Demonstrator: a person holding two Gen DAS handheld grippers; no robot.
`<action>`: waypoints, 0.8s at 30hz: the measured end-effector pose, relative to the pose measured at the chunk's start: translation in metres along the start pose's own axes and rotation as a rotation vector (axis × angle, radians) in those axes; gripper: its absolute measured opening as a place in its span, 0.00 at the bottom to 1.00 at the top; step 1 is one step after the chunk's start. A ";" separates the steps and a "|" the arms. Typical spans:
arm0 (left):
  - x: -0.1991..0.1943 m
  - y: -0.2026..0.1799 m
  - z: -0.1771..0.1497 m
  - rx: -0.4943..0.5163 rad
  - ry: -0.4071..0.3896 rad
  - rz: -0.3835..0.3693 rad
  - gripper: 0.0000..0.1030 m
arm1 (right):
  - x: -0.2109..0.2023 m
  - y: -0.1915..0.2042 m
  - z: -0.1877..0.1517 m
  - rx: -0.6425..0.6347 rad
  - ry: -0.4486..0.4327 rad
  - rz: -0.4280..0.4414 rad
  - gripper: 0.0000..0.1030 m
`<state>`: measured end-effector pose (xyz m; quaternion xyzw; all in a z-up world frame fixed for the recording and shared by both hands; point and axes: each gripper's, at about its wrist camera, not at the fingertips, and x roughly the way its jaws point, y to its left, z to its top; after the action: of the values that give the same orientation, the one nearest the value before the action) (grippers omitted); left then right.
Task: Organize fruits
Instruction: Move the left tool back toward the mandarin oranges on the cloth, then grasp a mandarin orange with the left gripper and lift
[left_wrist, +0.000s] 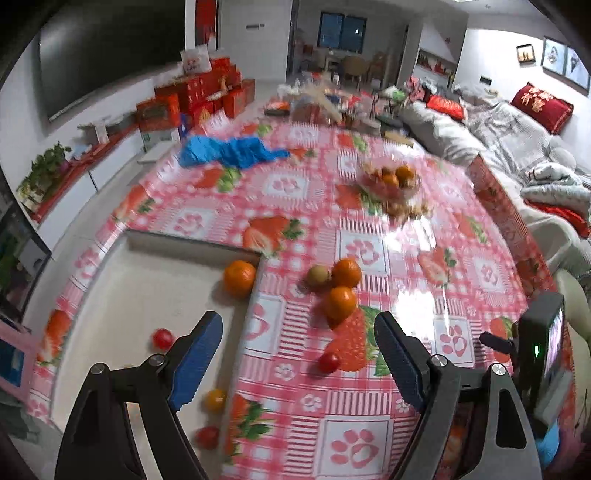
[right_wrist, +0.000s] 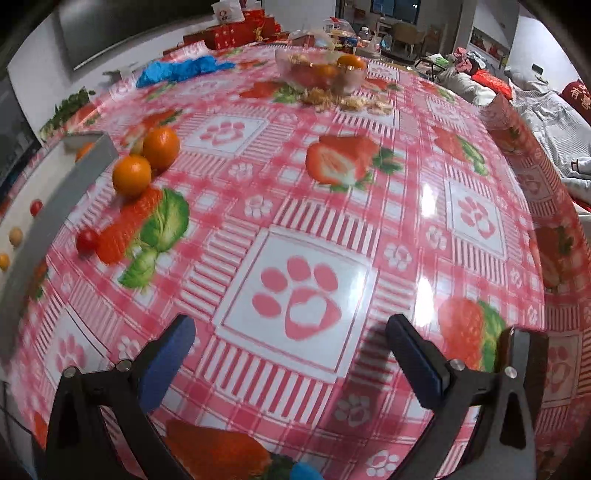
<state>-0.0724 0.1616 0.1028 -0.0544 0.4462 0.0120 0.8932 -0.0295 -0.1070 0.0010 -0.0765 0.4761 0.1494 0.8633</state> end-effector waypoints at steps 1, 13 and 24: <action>0.009 -0.004 -0.002 0.003 0.018 0.004 0.83 | -0.002 -0.001 -0.002 0.007 -0.021 0.001 1.00; 0.083 -0.041 -0.004 0.092 0.095 0.100 0.83 | -0.004 0.001 -0.008 0.022 -0.076 -0.005 1.00; 0.117 -0.055 -0.004 0.114 0.130 0.082 0.69 | -0.003 0.001 -0.008 0.022 -0.076 -0.005 1.00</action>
<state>-0.0010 0.1031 0.0115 0.0143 0.5049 0.0197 0.8628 -0.0379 -0.1093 -0.0005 -0.0623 0.4445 0.1448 0.8818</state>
